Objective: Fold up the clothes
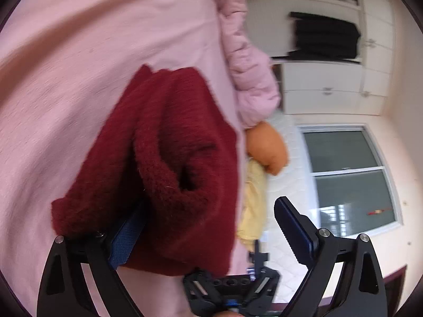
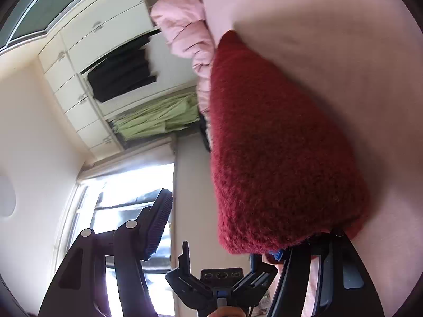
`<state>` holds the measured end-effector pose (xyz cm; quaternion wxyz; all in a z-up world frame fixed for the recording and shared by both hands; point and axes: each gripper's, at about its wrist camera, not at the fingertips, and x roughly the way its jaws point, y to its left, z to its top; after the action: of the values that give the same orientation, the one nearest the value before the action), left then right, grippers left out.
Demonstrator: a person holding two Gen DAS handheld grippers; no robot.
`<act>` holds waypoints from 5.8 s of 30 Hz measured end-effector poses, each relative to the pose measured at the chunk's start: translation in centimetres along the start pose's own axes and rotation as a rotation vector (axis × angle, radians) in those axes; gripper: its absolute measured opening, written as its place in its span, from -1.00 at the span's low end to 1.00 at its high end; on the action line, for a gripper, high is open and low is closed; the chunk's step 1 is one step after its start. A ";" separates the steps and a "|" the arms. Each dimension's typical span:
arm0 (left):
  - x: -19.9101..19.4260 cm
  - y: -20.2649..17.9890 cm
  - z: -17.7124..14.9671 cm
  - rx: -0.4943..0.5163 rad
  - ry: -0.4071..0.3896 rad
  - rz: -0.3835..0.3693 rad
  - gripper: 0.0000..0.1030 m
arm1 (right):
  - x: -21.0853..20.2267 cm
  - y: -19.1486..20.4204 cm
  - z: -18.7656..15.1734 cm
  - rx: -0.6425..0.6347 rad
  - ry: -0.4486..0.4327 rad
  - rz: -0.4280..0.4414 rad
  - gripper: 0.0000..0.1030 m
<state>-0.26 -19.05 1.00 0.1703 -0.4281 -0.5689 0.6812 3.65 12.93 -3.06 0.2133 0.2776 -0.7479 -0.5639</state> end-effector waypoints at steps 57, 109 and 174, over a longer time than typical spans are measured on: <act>-3.7 4.5 -0.3 -0.079 -0.192 0.057 -0.61 | 4.5 17.3 -7.3 -1.311 0.128 -0.843 0.29; -4.1 5.2 -0.7 -0.078 -0.211 0.092 -0.56 | -1.0 4.1 -8.1 -1.391 -0.049 -1.056 -0.04; -4.7 5.0 -0.9 -0.138 -0.208 -0.072 -0.36 | -1.8 4.3 -4.9 -0.531 0.160 -0.407 0.53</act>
<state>4.42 -23.40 -1.78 0.1047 -0.3451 -0.6440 0.6747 7.29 11.46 2.42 0.2192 0.3994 -0.4850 -0.7465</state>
